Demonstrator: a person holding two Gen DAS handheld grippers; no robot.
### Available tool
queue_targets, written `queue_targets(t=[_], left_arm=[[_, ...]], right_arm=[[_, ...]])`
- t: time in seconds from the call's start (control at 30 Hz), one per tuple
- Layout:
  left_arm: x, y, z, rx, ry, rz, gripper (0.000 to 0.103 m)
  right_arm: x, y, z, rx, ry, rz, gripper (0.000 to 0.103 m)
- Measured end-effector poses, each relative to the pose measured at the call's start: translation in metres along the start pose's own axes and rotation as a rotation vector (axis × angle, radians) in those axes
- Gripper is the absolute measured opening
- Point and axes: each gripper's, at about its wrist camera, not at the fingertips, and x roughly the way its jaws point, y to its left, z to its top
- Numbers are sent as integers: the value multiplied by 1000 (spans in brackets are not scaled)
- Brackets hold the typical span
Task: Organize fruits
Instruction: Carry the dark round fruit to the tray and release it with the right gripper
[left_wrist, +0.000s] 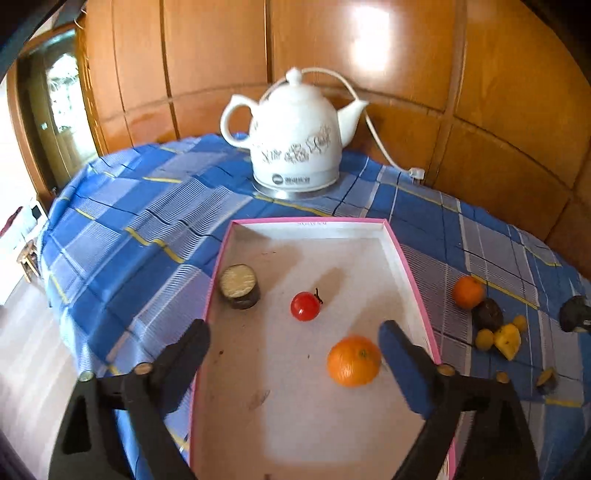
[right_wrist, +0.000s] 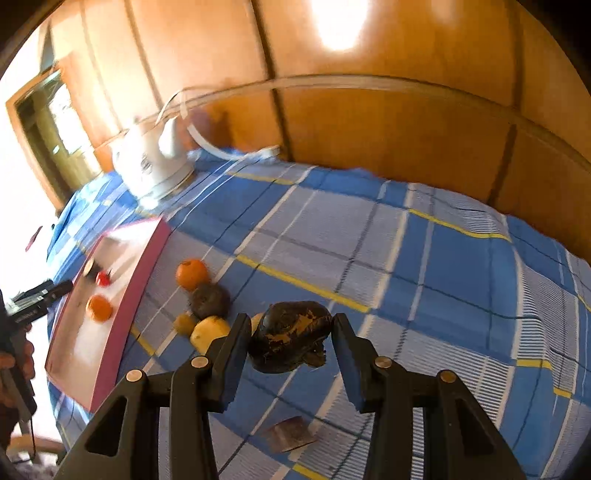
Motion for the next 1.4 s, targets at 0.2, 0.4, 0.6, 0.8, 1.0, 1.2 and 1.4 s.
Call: queue_targets(t=[0.2,0.4,0.6,0.8,1.0,1.2,1.4], left_arm=[[-31,4,-18,-6,-33,22,103],[-39,9,-33,-10,-25,39,103],[-42,17,-41,-32,-17,50,103],[-48,23,-45,-35,-35,56,103],[-51,34,-50,-52,-48,73,103],[-50,48,-53,-70,-47,99,103],[-51,65,-52,-122,-52,92,103]], right_arm=[[10,22,-9,-44,54,37,46],[8,55,-14,-115,84,70,46],[4,99,-18,-147,81,149,46],[2,145,-21,-172,69,229,46],[9,187,-26,-209,93,277,46],[22,211,-24,-224,127,282,46],[46,224,-19,-208,180,261,46]])
